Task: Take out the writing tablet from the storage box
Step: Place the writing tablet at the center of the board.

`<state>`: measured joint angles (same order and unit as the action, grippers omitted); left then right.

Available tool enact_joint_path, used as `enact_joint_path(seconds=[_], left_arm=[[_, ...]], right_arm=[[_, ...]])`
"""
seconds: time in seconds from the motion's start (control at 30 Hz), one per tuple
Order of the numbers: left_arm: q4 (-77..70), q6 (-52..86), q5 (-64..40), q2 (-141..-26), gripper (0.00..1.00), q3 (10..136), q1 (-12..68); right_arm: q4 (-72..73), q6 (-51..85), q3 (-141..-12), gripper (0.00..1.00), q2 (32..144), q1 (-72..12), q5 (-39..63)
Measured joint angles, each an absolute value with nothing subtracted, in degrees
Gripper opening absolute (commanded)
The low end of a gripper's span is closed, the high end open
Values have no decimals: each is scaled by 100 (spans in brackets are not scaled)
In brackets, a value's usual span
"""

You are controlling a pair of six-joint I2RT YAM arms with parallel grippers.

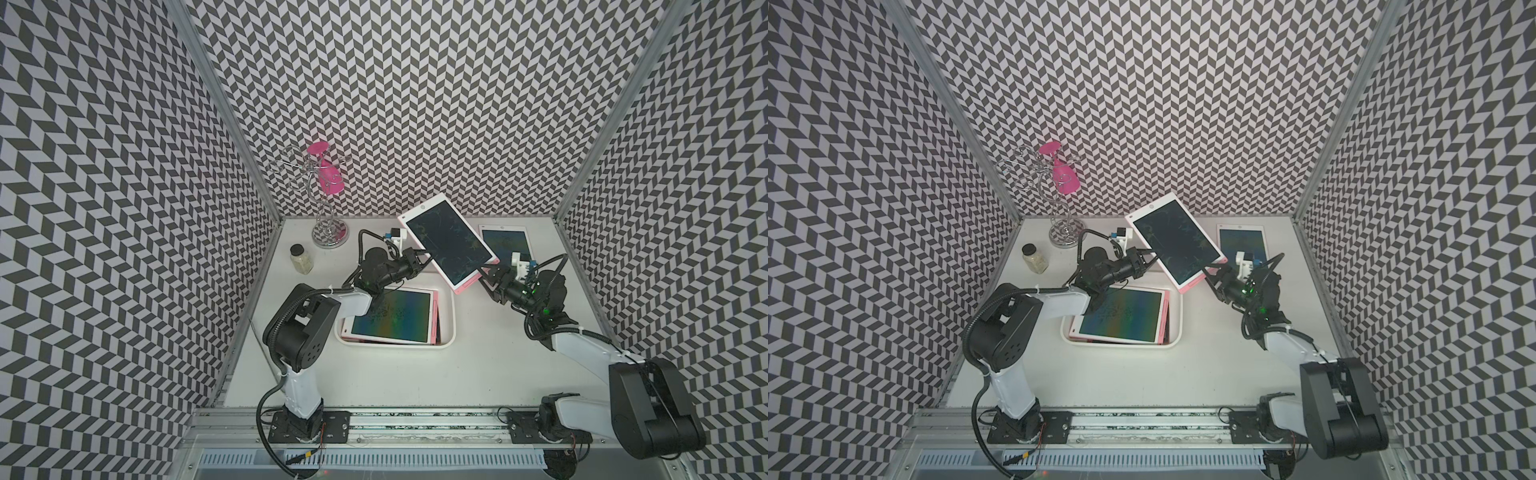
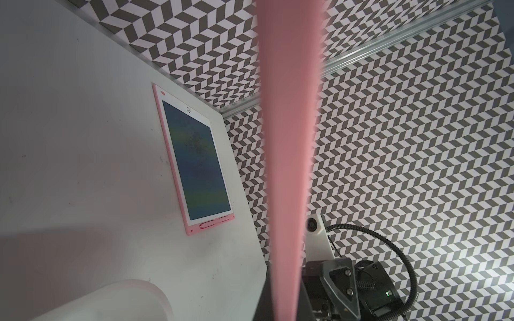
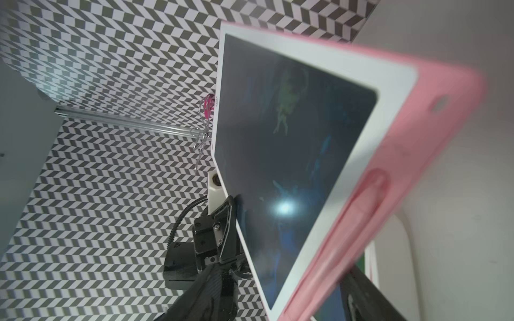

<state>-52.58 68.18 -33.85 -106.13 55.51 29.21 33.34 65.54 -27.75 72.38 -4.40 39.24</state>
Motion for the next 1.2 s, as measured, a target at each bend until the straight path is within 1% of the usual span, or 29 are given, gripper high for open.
enact_joint_path(seconds=[0.23,0.37,0.47,0.63,0.8,0.97,1.2], left_arm=[[-4292,6333,-3872,-10864,0,6364,2665],[-3787,6060,-4158,-11015,0,6923,2539],[-3367,5872,-4414,-11257,0,7454,2482],[-2556,5518,-4851,-11767,0,8322,2469],[-2163,5406,-5203,-12140,0,8737,2408],[-2040,5406,-5428,-12554,0,9194,2318],[-1745,5332,-5472,-13052,0,9955,2246]], right_arm=[[1811,4987,-3035,75,7220,545,4209],[1105,3977,-3494,75,7642,1107,4534],[947,3573,-3813,75,8003,1302,4801],[989,3376,-4056,75,8296,1319,5227],[1059,3199,-4578,76,8530,1315,5487],[985,2936,-5083,76,8805,1306,5328],[913,2917,-4906,76,8903,1127,5026]])
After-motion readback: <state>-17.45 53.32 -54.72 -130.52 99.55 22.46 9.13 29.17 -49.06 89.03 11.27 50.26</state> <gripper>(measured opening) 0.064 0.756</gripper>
